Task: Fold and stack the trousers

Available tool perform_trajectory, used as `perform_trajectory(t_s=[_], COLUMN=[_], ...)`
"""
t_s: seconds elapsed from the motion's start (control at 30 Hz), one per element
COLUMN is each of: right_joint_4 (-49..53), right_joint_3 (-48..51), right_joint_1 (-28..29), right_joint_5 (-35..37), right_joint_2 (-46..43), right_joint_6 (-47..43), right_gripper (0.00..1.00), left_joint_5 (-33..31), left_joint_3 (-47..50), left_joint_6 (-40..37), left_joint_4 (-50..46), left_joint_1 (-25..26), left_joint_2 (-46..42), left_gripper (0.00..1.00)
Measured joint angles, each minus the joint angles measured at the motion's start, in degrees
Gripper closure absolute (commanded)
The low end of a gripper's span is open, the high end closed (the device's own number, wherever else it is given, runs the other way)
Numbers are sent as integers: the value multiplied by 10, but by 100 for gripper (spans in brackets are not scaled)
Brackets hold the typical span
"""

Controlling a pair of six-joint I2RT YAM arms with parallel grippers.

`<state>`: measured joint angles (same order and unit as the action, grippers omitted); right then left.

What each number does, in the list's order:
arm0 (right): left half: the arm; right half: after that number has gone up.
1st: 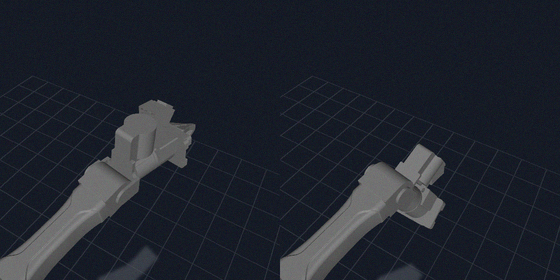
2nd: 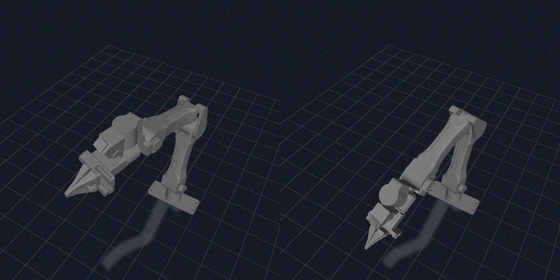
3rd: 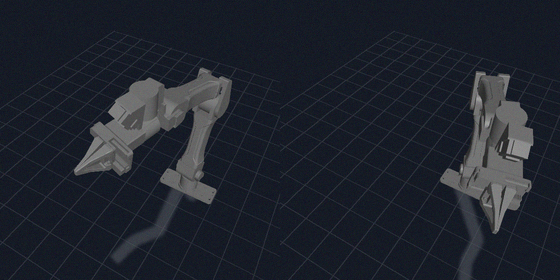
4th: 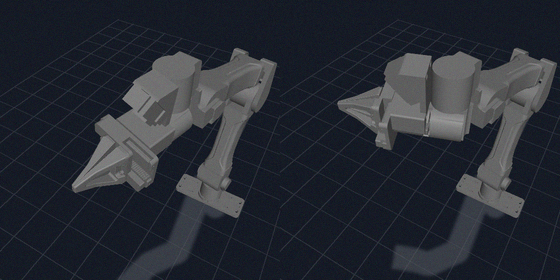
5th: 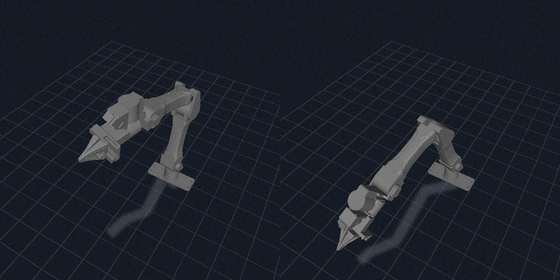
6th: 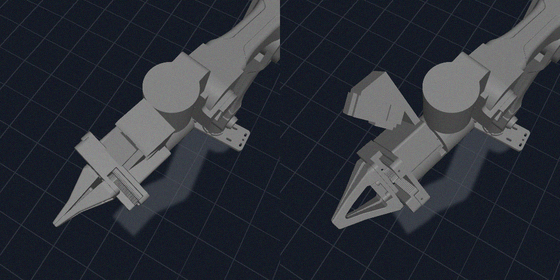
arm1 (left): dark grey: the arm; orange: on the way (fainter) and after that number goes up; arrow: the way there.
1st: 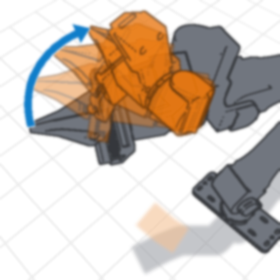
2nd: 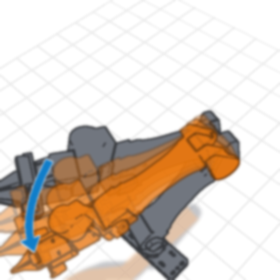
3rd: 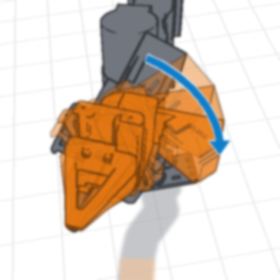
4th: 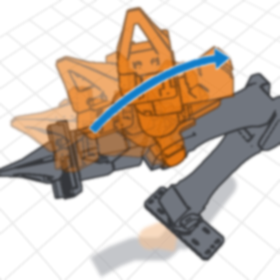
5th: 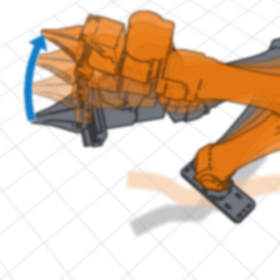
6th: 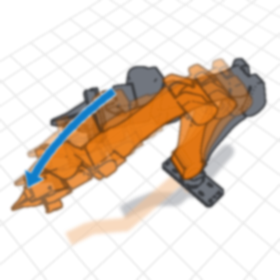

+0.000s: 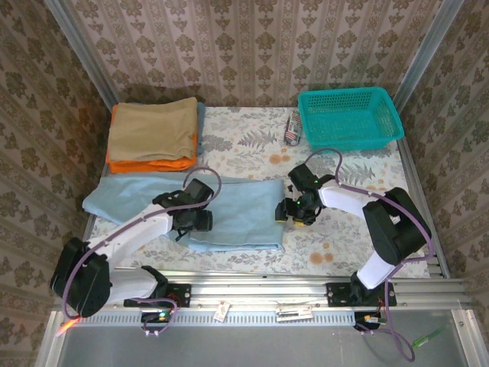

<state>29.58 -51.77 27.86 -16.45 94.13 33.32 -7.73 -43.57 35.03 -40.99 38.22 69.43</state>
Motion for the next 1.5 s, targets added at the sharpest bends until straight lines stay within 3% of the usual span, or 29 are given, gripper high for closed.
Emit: perform_trajectory(t_s=[0.3, 0.53, 0.7, 0.83, 0.93, 1.23, 1.4, 1.5], right_joint_4=[11, -18, -43, -36, -19, 106, 178, 197], right_joint_3=[-7, -13, -13, -11, 5, 12, -80, -149], right_joint_1=[9, 9, 9, -1, -39, -258, -306, -322], right_joint_5=[13, -38, -64, -59, -46, 66, 153, 194], right_joint_2=[-6, -2, 22, 14, -35, -143, -134, -114], right_joint_6=[-14, -17, -2, 7, 5, -34, -52, -66], right_gripper=[39, 46, 69, 100, 100, 100, 100, 100], left_joint_5=[3, 38, 55, 65, 66, 74, 75, 69], left_joint_3=[-45, -2, 25, 36, 37, 37, 18, 1], left_joint_6=[-4, -6, -6, -6, -6, -6, -12, -18], left_joint_4=[-11, 7, 9, 9, 12, 58, 68, 68], left_joint_1=[-1, -18, -33, -47, -53, -56, -70, -93], left_joint_2=[-37, -70, -95, -123, -132, -120, -71, -54], left_gripper=[37, 37, 37, 38, 38, 38, 36, 26])
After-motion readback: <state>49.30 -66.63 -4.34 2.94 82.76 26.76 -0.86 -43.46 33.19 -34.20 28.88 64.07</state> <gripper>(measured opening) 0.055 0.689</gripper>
